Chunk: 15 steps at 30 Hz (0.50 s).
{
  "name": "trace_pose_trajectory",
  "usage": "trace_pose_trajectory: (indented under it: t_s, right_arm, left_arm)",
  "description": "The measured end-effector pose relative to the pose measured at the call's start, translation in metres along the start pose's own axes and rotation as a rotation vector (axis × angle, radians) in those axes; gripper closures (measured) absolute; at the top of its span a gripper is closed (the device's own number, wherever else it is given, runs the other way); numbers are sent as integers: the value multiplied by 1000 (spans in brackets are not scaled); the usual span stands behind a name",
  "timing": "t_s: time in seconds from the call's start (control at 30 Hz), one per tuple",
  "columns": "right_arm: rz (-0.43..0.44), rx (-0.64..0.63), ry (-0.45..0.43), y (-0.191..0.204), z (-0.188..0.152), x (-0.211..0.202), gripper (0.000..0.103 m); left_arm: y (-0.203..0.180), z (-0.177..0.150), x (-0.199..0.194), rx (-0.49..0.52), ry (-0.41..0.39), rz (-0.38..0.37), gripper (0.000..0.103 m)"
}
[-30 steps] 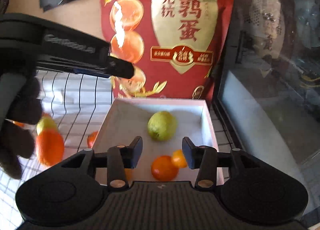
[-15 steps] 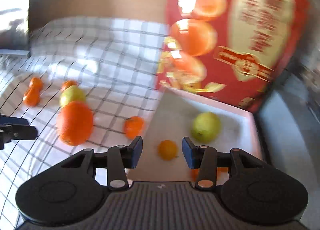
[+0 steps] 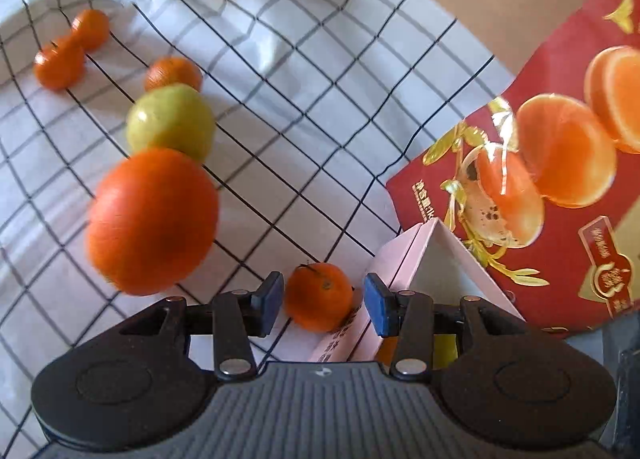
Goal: Organize fruits
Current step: 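Grasp another mandarin on the cloth with the right gripper and lift it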
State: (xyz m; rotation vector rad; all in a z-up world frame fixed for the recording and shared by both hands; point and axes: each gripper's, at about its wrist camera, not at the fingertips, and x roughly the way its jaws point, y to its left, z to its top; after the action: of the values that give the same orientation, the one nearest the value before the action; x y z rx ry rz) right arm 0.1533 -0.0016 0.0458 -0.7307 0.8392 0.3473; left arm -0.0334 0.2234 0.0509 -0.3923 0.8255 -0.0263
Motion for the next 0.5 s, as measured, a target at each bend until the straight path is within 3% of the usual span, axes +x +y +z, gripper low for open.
trace_pose_trajectory:
  t_s: [0.23,0.4,0.5]
  right_arm:
    - [14,42,53,3,8,21,62]
    - [75,67,-11,13,2,-16,62]
    - [135,144,-49,15,-13,-50,62]
  left_arm:
    - [11,-3,3,-26,23,10,64]
    - [4,1,8,-3,26,-14,64]
    - [-6,6,14,19,29,-33,64]
